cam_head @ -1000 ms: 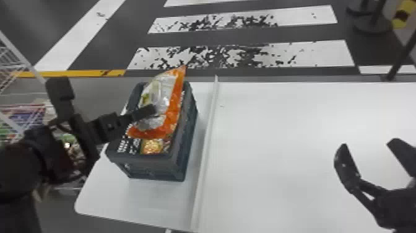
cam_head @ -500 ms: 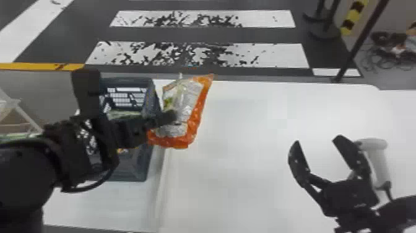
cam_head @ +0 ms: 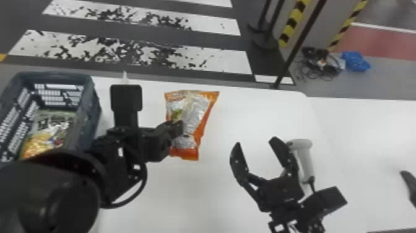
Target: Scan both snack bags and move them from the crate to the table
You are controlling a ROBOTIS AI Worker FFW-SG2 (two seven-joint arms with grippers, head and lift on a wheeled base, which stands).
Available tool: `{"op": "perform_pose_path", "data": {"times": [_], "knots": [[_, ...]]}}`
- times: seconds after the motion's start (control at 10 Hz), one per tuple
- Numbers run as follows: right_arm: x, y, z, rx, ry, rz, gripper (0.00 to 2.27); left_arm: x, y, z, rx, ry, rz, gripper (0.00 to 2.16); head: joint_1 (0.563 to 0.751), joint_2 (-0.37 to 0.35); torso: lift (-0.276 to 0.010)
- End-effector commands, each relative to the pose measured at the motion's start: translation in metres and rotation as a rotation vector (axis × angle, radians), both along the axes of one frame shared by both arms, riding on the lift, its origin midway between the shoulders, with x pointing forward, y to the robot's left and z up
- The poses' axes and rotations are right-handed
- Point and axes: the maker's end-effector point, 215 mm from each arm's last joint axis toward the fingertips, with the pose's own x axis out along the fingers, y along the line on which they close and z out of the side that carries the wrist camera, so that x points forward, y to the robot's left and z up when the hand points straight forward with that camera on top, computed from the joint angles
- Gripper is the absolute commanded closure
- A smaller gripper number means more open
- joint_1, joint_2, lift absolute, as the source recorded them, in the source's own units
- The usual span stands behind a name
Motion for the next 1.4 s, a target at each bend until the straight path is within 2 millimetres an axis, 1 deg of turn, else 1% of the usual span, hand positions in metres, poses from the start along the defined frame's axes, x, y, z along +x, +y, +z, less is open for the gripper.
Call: {"op": "perform_pose_path", "data": {"times": [0.0, 0.2, 0.3, 0.4, 0.5, 0.6, 0.7, 0.8, 0.9, 1.0, 1.1, 1.2, 1.3], "knots": [[0.001, -0.001, 0.001, -0.001, -0.002, -0.003, 0.1, -0.004, -0.046, -0.014, -0.03, -0.031, -0.011, 2.03, 0.695, -0.23, -0.088], [0.001, -0.001, 0.002, -0.001, -0.005, -0.003, 0.1, -0.017, -0.092, -0.027, -0.04, -0.056, 0.006, 2.03, 0.695, -0.304, -0.088], [0.001, -0.002, 0.002, -0.003, -0.005, -0.003, 0.1, -0.029, -0.107, -0.041, -0.018, -0.039, 0.005, 2.03, 0.695, -0.337, -0.088], [0.002, -0.002, 0.002, -0.003, -0.005, -0.005, 0.1, -0.038, -0.116, -0.056, 0.006, -0.023, 0.002, 1.97, 0.695, -0.35, -0.088], [0.002, -0.002, 0.004, -0.001, -0.008, -0.005, 0.1, -0.044, -0.116, -0.069, 0.017, 0.007, 0.008, 1.57, 0.695, -0.35, -0.088], [0.002, -0.002, 0.003, -0.001, -0.006, -0.005, 0.1, -0.045, -0.116, -0.072, 0.009, 0.016, 0.015, 0.23, 0.695, -0.35, -0.088], [0.002, -0.001, 0.003, 0.0, -0.004, -0.003, 0.1, -0.04, -0.109, -0.069, 0.016, 0.013, 0.039, 0.0, 0.695, -0.35, -0.088], [0.002, -0.001, 0.004, 0.001, -0.007, -0.002, 0.1, -0.036, -0.101, -0.066, 0.011, 0.01, 0.058, 0.01, 0.695, -0.35, -0.088], [0.002, 0.0, 0.005, 0.001, -0.009, 0.0, 0.1, -0.033, -0.096, -0.057, -0.003, -0.006, 0.055, 0.04, 0.695, -0.35, -0.088], [0.002, 0.0, 0.004, 0.001, -0.006, 0.0, 0.11, -0.031, -0.085, -0.051, -0.016, -0.02, 0.06, 0.03, 0.695, -0.35, -0.088], [0.003, 0.0, 0.005, -0.001, -0.007, 0.0, 0.12, -0.028, -0.069, -0.043, -0.011, -0.048, 0.07, 0.03, 0.695, -0.35, -0.088], [0.003, 0.002, 0.006, -0.002, -0.011, 0.005, 0.35, -0.025, -0.048, -0.035, 0.009, -0.088, 0.08, 0.05, 0.695, -0.35, -0.088], [0.005, 0.005, 0.0, -0.017, 0.008, 0.013, 0.76, -0.019, -0.022, -0.028, 0.035, -0.122, 0.102, 0.05, 0.695, -0.35, -0.088]]}}
